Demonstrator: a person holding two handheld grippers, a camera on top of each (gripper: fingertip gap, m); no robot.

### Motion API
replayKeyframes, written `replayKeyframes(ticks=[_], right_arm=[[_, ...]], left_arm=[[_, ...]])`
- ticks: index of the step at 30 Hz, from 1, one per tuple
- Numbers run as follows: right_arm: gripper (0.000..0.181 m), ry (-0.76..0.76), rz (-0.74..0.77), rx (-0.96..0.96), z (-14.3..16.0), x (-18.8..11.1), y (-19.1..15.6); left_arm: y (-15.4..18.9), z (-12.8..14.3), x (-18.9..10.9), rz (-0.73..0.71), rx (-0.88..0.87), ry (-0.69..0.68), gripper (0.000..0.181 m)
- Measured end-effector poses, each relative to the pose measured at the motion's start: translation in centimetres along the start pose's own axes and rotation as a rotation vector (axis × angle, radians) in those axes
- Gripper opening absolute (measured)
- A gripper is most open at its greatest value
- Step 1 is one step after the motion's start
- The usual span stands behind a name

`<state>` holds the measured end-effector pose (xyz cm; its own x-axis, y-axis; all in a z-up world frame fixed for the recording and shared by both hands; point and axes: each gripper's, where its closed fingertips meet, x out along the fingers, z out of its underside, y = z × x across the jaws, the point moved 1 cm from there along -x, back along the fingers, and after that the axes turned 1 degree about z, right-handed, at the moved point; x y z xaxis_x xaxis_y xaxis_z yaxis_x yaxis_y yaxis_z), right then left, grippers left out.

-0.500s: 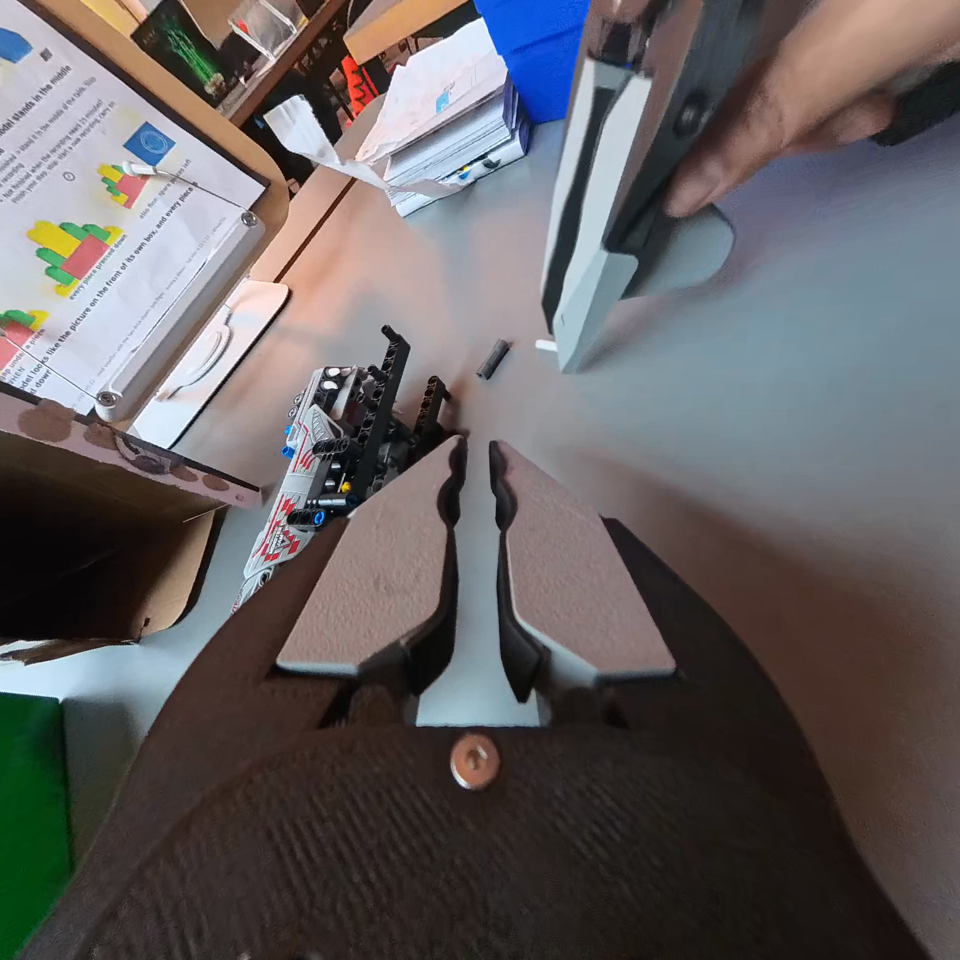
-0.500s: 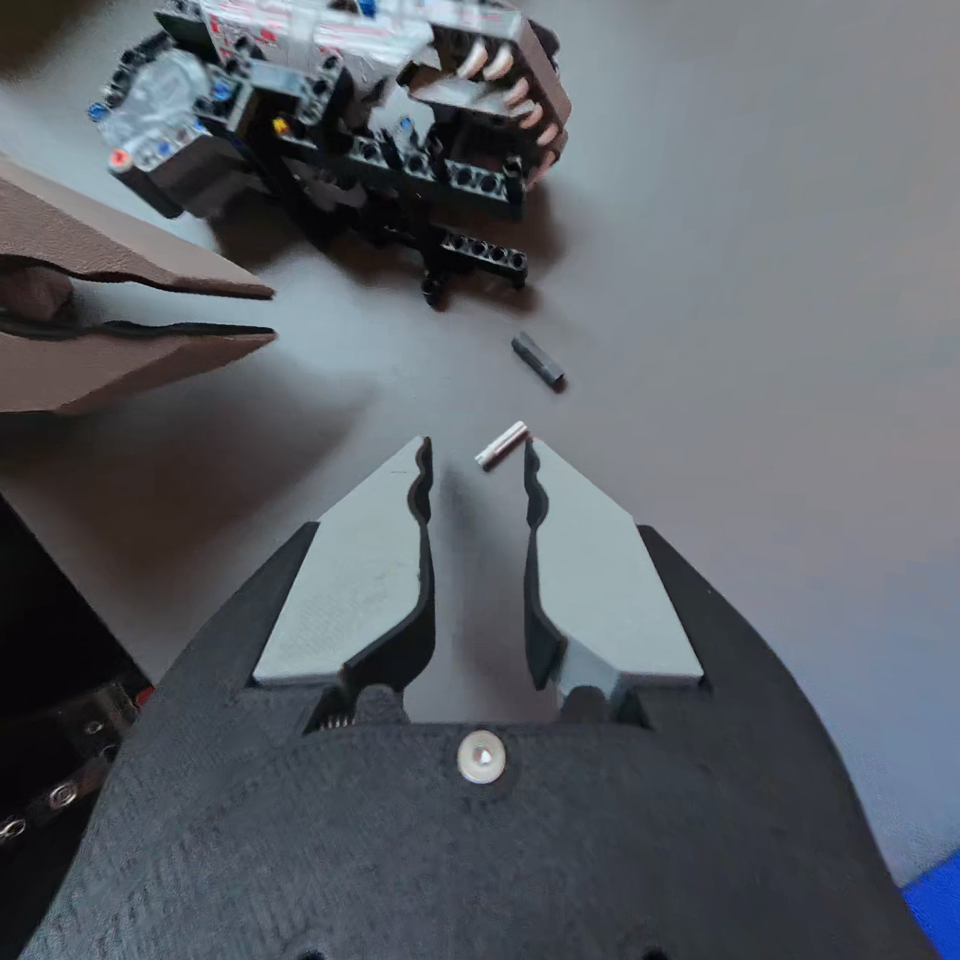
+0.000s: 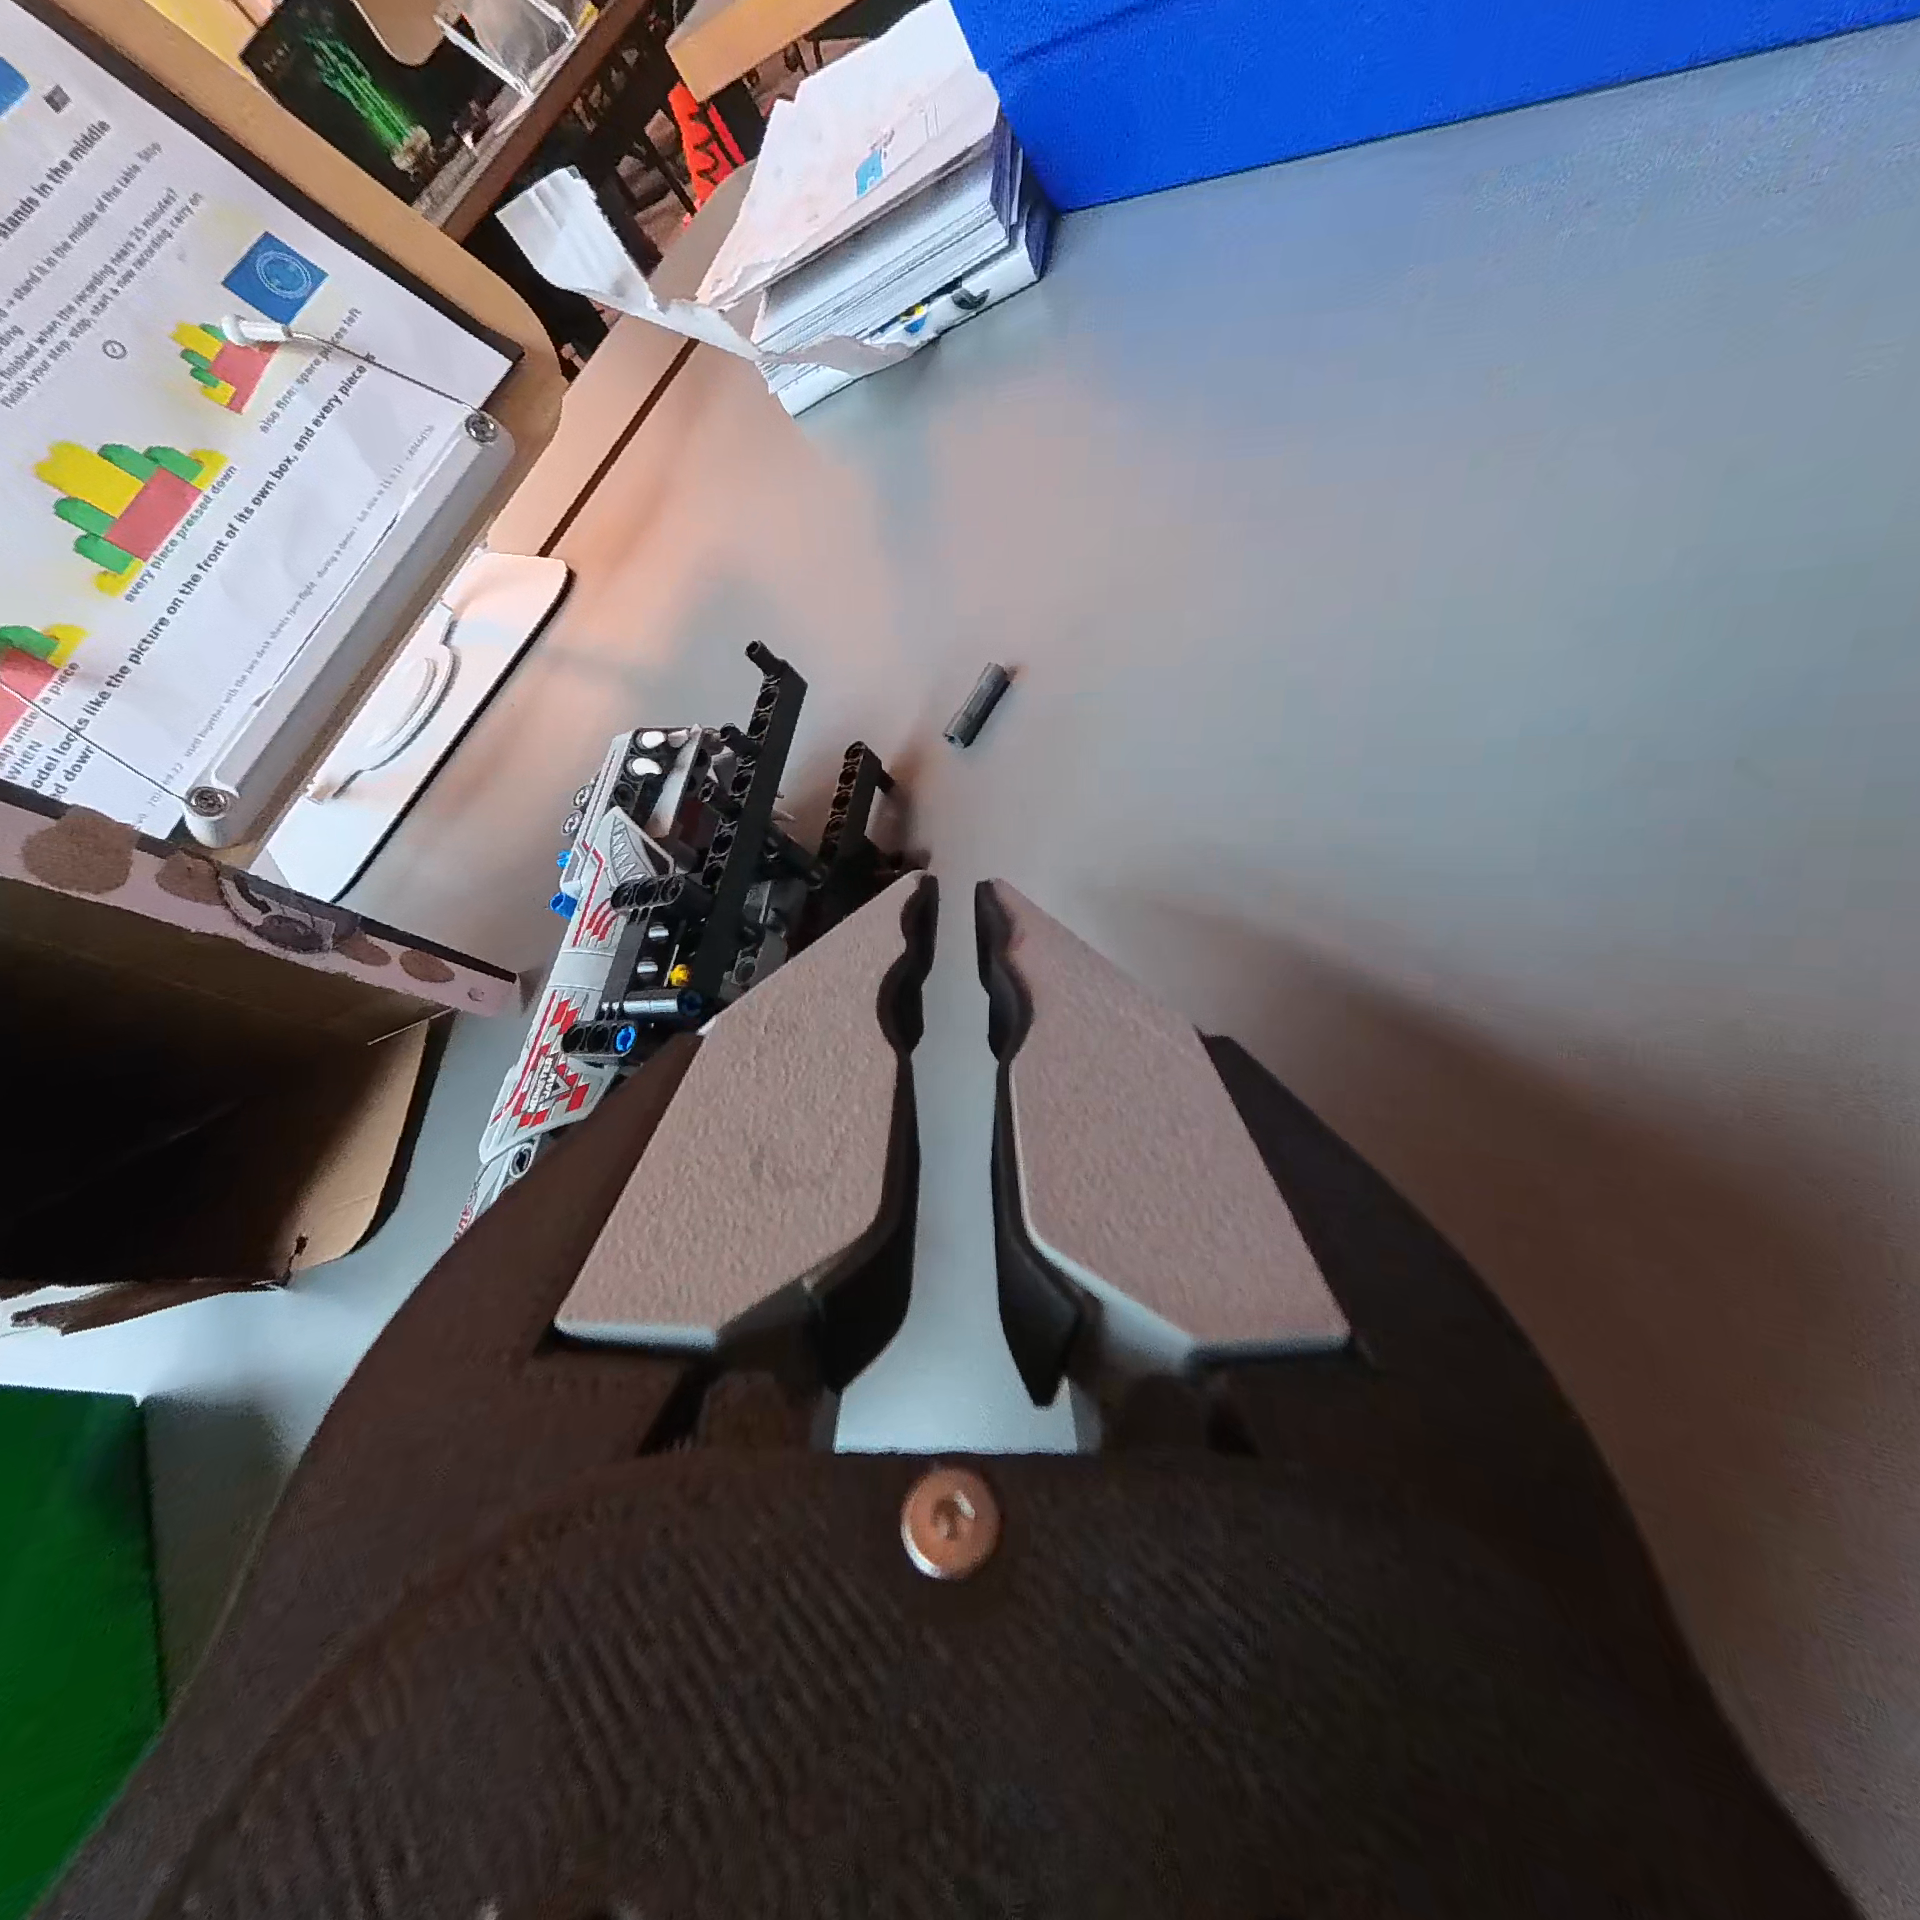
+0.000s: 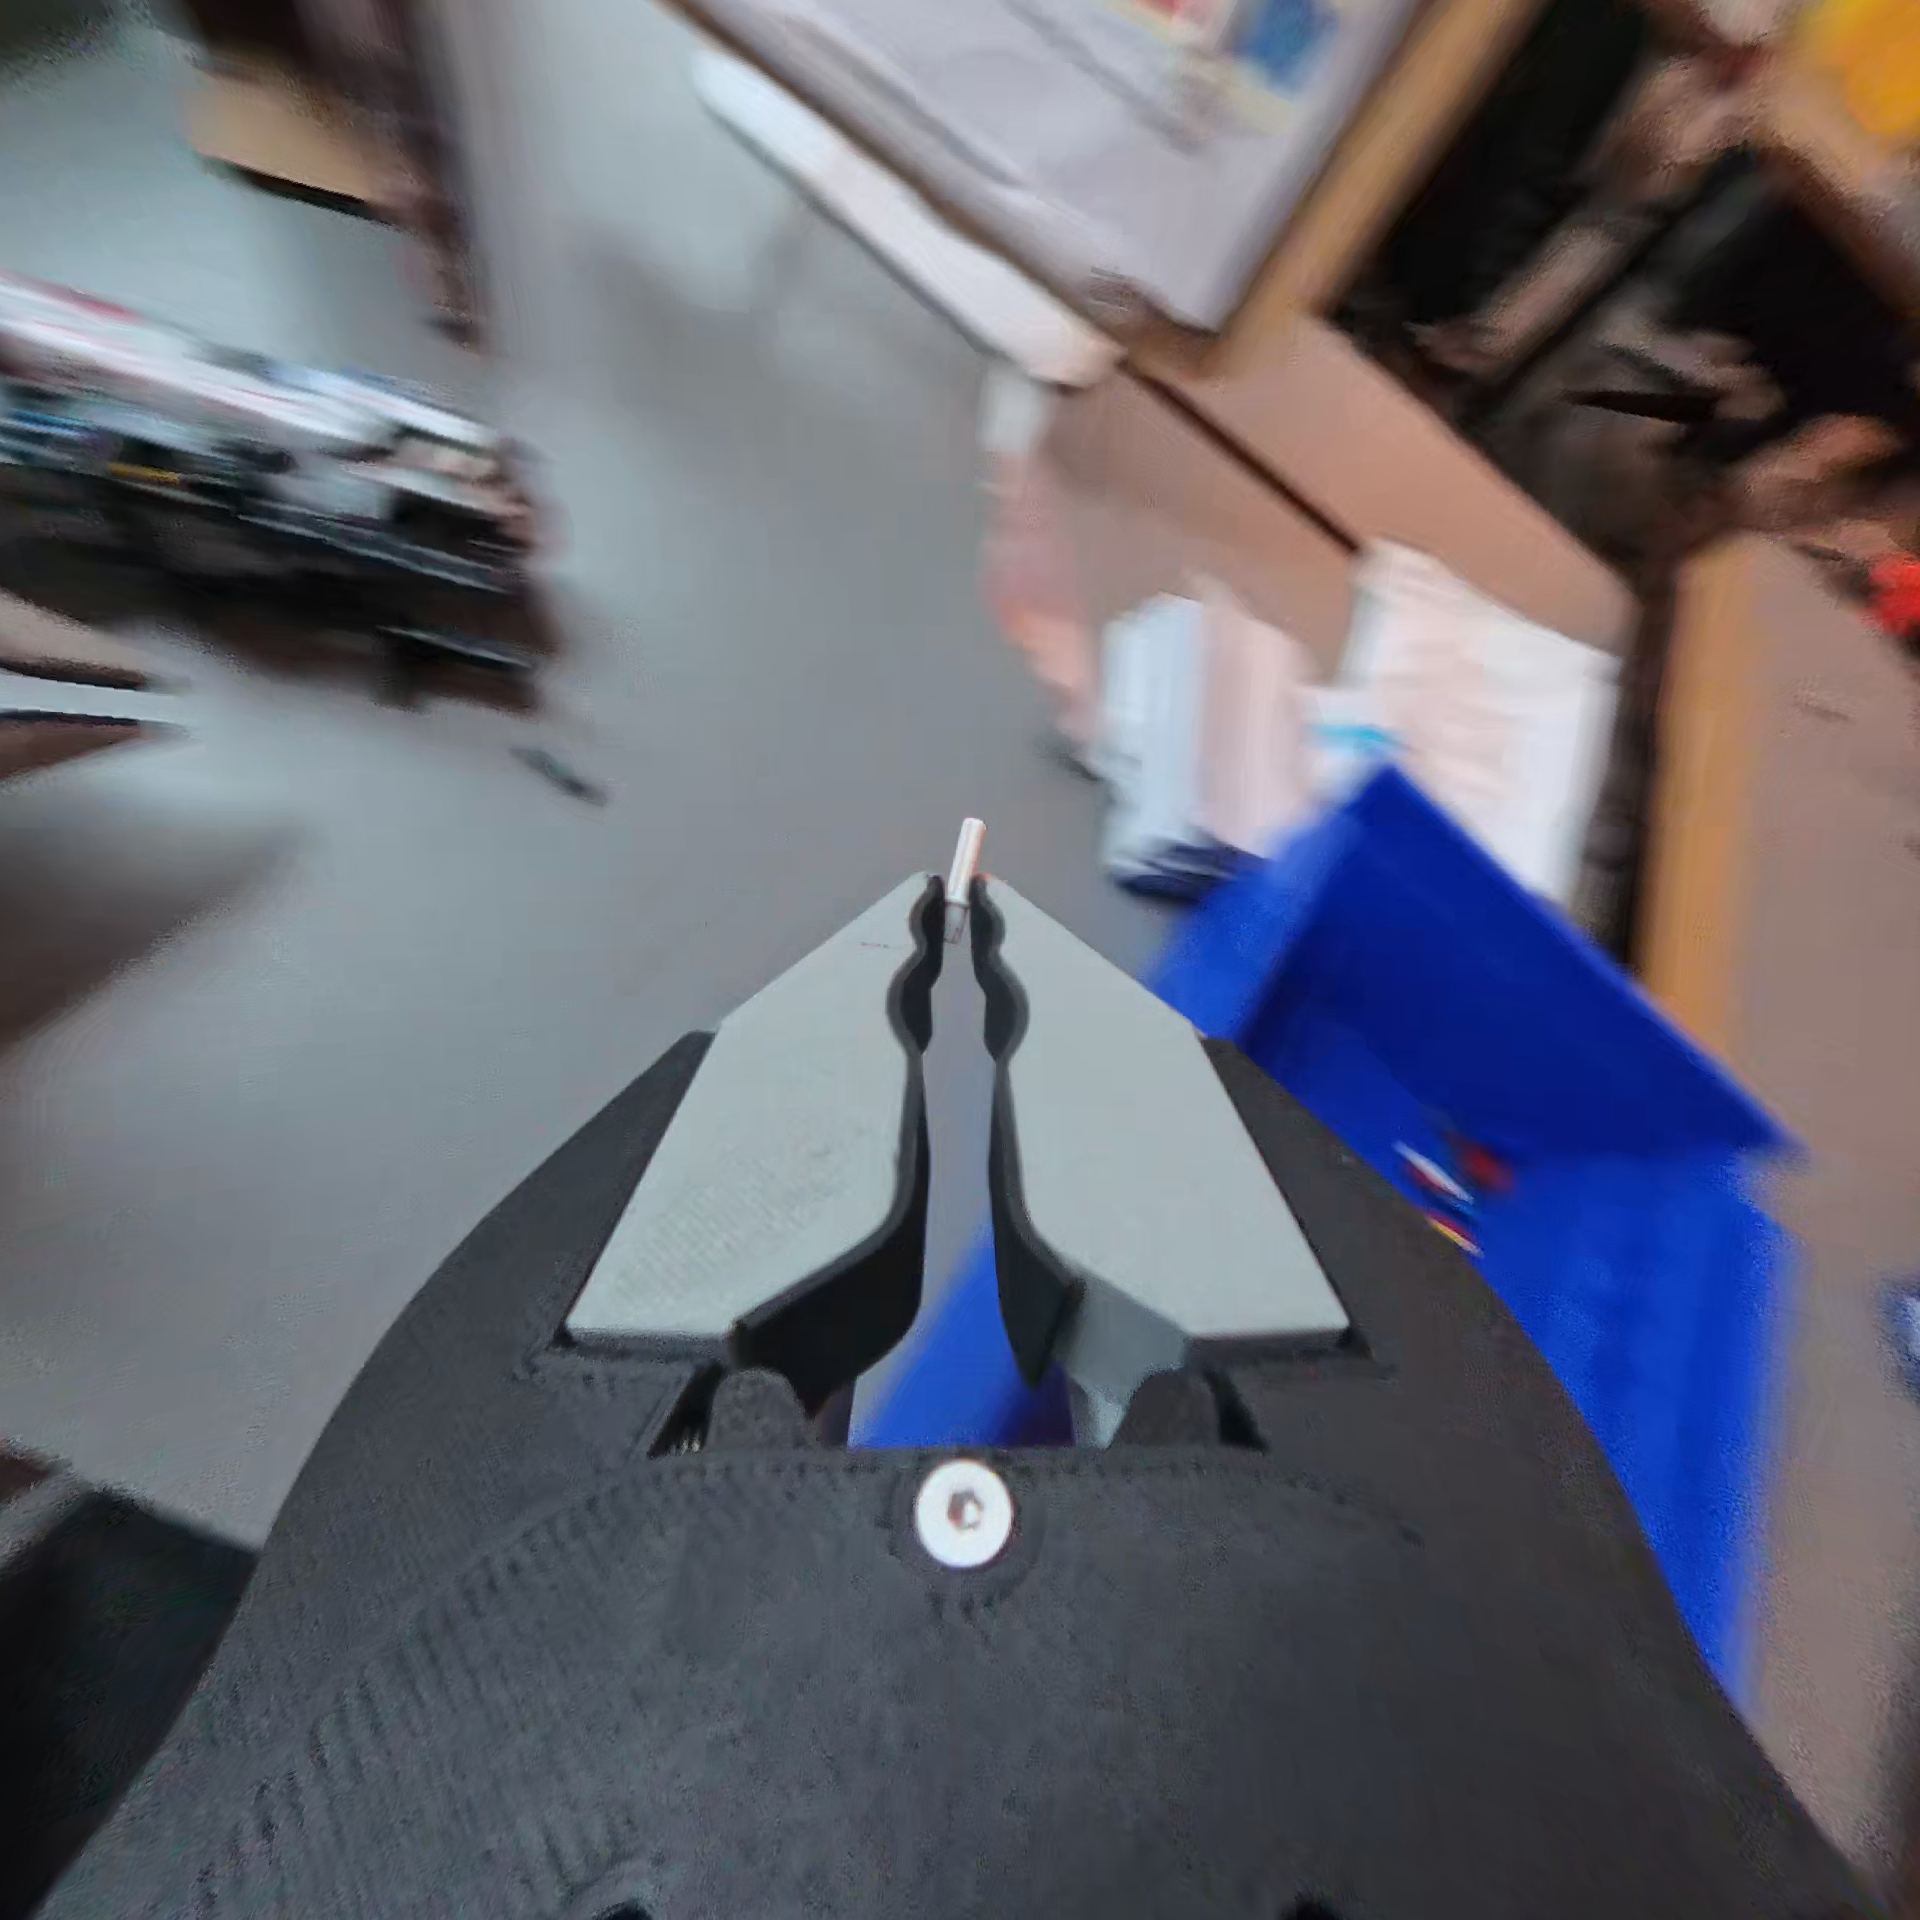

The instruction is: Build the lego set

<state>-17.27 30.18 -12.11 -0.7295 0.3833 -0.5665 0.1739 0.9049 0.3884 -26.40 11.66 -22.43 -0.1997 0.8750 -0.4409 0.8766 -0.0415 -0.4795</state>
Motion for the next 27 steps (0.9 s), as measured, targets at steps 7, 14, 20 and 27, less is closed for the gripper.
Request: replayKeyframes(ticks=[7, 14, 20, 27], right_arm=[[0.026, -0.345, -0.024, 0.179, 11.5, -0.2, 8.7], [0.033, -0.084, -0.187, 0.118, 3.3, -1.1, 3.1], [0.02, -0.146, -0.522, -0.183, -0.5, 5.1, -11.1], [0.019, -0.278, -0.634, -0.315, 1.1, 11.7, -15.4]], left_arm=[[0.1, 0.0, 0.1, 0.001, 0.006, -0.005, 0.004], [0.0, 0.1, 0.2, -0.002, 0.0, -0.009, 0.004], [-0.3, -0.1, -0.1, -0.003, -0.024, 0.013, 0.004], [-0.8, -0.4, -0.5, 0.001, -0.075, 0.049, 0.004]])
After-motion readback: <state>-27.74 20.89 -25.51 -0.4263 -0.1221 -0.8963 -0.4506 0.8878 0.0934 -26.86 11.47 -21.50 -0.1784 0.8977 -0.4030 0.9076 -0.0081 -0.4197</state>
